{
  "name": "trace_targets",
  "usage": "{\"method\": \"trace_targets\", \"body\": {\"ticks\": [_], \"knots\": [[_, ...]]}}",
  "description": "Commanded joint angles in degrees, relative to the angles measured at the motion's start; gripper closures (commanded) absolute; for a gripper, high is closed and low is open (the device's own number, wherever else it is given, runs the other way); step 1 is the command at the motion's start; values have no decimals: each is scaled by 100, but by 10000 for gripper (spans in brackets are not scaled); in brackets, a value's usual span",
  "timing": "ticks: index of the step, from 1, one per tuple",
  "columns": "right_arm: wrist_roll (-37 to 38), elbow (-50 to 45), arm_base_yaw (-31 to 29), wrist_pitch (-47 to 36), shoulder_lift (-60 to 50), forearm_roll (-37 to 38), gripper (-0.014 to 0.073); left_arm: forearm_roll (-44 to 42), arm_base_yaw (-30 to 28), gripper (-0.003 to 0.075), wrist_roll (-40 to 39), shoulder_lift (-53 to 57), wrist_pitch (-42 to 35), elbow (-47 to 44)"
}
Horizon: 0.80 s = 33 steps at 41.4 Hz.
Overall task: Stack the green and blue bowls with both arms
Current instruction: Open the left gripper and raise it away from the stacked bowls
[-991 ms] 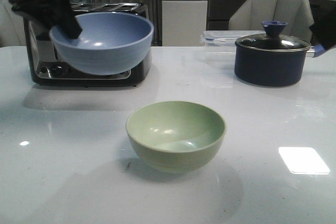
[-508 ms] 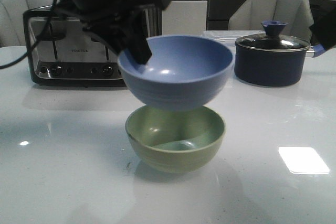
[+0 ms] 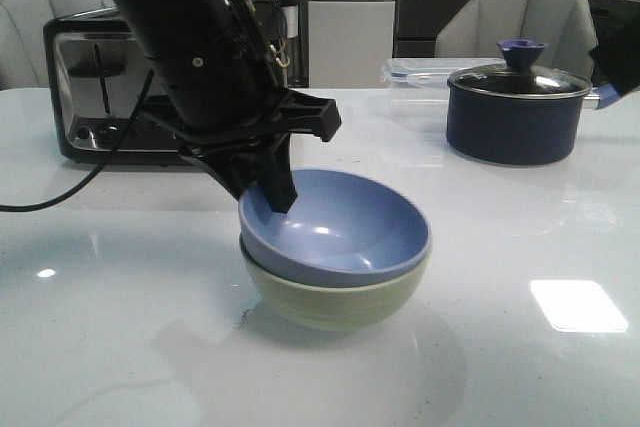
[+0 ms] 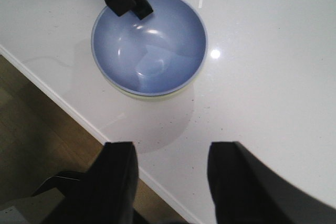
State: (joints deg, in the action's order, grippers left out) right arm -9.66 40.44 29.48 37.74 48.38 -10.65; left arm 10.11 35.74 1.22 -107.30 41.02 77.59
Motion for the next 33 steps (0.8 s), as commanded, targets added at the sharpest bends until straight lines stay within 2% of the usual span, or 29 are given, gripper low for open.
{"method": "trace_targets", "body": {"ticks": [1,7,15,23,33], "knots": [[-47,154,10,-344,-44,10,159,-37,30,306,1,423,-109,245],[-47,154,3,-332,-44,10,159,-433,30,308,1,943,126,245],[-47,154,3,-320,-44,115,159,-1011,40,309,1,2221,205,-183],[-47,154,3,-314,-72,247,159,-1582,40,318,1,3694,205,-1133],[-47,143,3,-218,-96,300,160,-1593,40,319,1,5249,185,-2339]]}}
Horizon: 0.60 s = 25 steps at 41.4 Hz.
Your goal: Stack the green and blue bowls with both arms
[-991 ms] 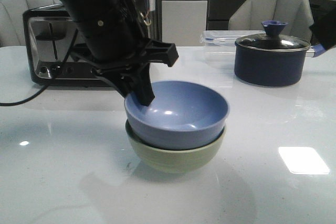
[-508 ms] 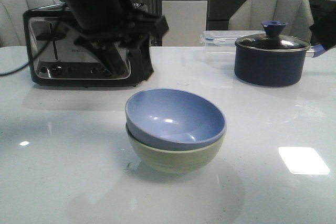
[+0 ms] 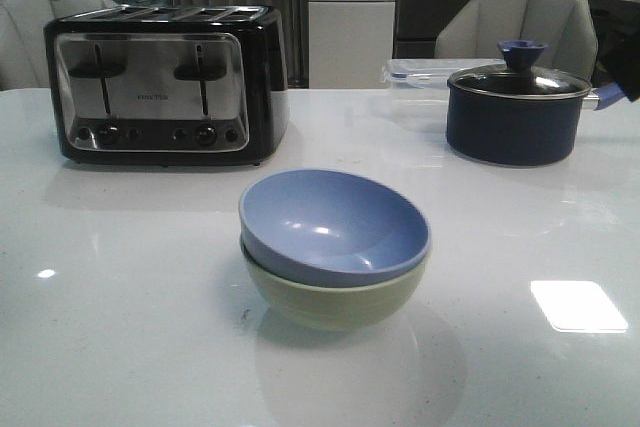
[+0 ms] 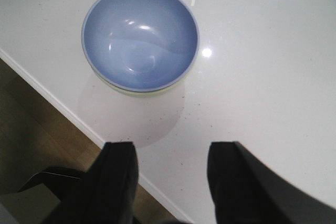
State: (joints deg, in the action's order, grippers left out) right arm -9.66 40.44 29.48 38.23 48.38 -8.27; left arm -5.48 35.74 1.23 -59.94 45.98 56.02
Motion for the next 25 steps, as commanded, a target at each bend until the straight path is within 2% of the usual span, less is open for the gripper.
{"method": "trace_targets", "body": {"ticks": [1,10,18,21,25], "knots": [[-47,129,3,-261,-119,86,160,-34,40,319,-1,630,-311,-315],[-47,-297,3,-320,-652,101,160,-34,40,319,-1,1624,-333,-1127],[-47,-540,3,-314,-942,101,168,-34,40,320,-1,1953,-413,-1418],[-47,-542,3,-308,-942,101,221,-34,40,340,-1,1940,-445,-1418],[-47,-542,3,-308,-942,101,361,-34,40,423,-1,1916,-503,-1418]]}}
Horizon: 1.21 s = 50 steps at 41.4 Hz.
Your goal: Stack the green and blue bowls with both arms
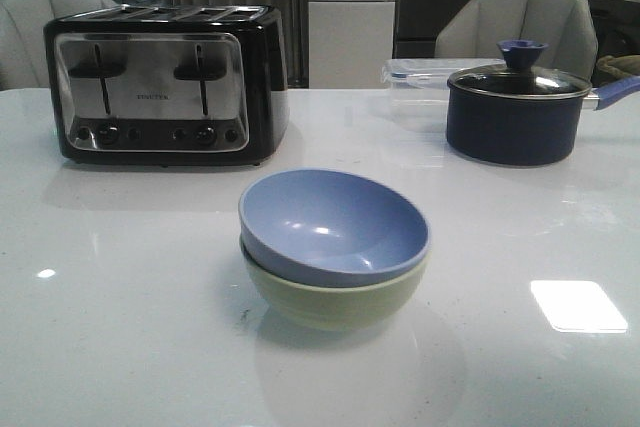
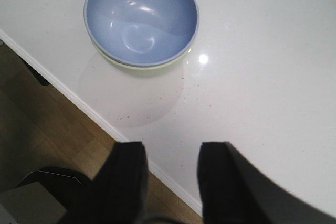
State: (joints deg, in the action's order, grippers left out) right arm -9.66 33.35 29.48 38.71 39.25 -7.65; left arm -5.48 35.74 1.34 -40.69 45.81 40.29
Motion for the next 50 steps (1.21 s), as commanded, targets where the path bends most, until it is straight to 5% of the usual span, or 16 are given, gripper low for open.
{"method": "trace_targets", "body": {"ticks": [1,6,8,34,43,50], "knots": [[-47,167,3,-356,-29,39,390,-34,40,451,-11,-9,-500,155],[-47,167,3,-356,-29,39,541,-34,40,580,-11,-9,-541,155],[-47,167,3,-356,-29,39,536,-34,40,625,-11,-9,-541,155],[-47,167,3,-314,-29,46,537,-18,40,627,-11,37,-587,141],[-47,167,3,-309,-29,46,537,133,-856,627,-11,721,-756,-38],[-47,167,3,-309,-29,46,537,131,-1694,627,-11,1629,-1874,-904]]}}
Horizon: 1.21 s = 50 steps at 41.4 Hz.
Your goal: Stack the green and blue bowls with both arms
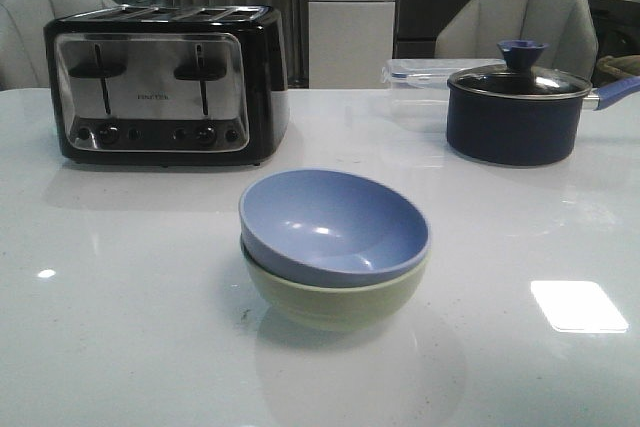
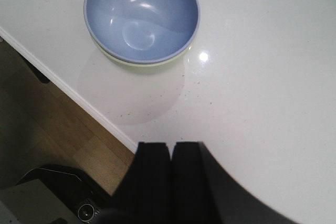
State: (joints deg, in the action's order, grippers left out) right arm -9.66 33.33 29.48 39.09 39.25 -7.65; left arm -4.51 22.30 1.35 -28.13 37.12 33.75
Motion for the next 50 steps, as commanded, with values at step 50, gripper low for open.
{"method": "trace_targets", "body": {"ticks": [50], "knots": [[-47,169,3,-358,-29,46,537,670,-1846,627,-12,2957,-4045,-3424]]}}
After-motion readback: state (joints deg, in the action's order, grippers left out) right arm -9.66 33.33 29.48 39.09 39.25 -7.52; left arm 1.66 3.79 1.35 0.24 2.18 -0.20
